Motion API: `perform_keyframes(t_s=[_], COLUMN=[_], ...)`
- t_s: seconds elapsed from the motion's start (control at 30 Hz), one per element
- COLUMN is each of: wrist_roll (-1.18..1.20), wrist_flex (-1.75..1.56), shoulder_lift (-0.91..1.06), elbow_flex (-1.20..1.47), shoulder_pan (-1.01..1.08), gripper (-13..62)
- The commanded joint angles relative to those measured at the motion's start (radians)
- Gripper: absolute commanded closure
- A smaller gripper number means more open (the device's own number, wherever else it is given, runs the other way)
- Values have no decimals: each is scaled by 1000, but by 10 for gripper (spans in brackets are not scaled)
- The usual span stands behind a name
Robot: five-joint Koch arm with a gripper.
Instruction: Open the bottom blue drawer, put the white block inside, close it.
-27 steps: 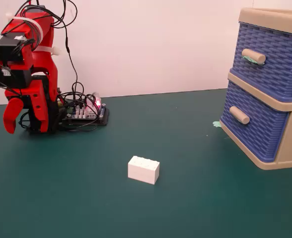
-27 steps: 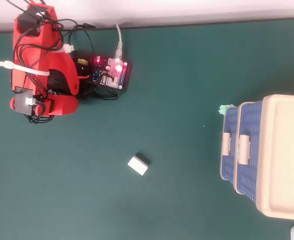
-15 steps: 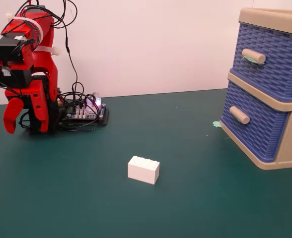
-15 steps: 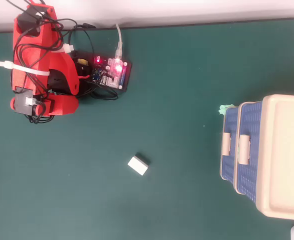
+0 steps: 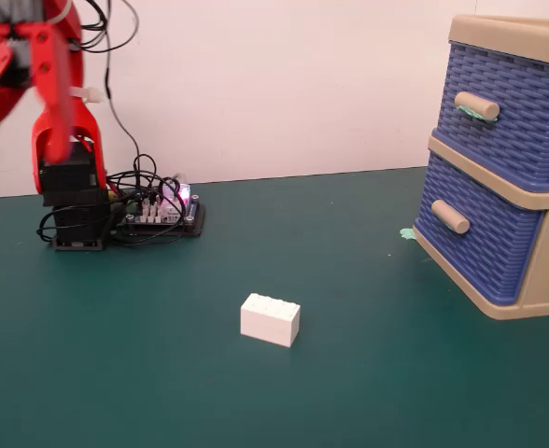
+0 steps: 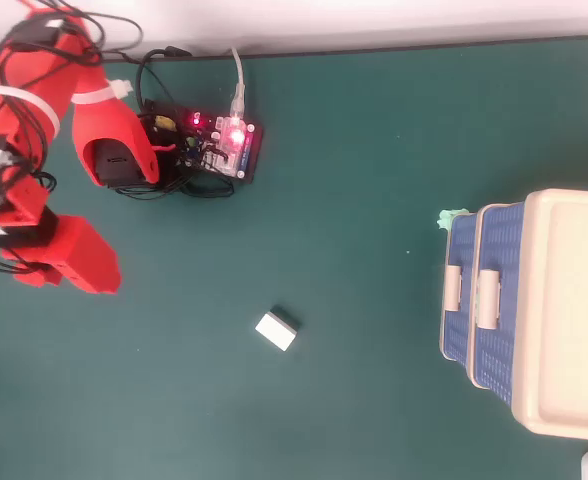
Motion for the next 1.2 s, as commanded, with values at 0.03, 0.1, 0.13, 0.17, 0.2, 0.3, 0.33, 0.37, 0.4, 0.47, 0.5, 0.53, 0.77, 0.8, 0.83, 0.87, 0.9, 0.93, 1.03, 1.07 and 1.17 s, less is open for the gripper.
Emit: perform_keyframes(t_s=[0.03,0.1,0.13,0.17,0.2,0.3,0.33,0.37,0.4,0.47,0.5,0.53,0.77,0.8,0.83,0.87,0.9,0.93,1.03,1.07,1.17], wrist_roll=[396,592,727,815,885,1032,1049,1060,1068,1072,1075,1078,1183,1192,1193,1193,1192,1192,1190,1190,1193], wrist_flex=[-204,-354,-474,-569,-670,-1086,-1200,-1321,-1488,-1732,-1896,-2022,-2614,-2663,-2729,-2773,-2819,-2878,-2935,-2935,-2930], shoulder_lift=[-38,-95,-138,-166,-198,-325,-350,-371,-399,-449,-488,-525,-908,-959,-1035,-1092,-1147,-1218,-1339,-1376,-1434], elbow_flex=[-11,37,80,114,147,264,298,333,388,472,517,546,535,514,480,451,417,362,232,176,63], shoulder_pan=[-330,-494,-589,-643,-693,-801,-816,-834,-861,-905,-936,-959,-1028,-1028,-1028,-1028,-1029,-1029,-1028,-1028,-1031], gripper=[154,154,155,155,155,156,156,156,156,156,156,155,156,156,156,157,157,157,157,158,161])
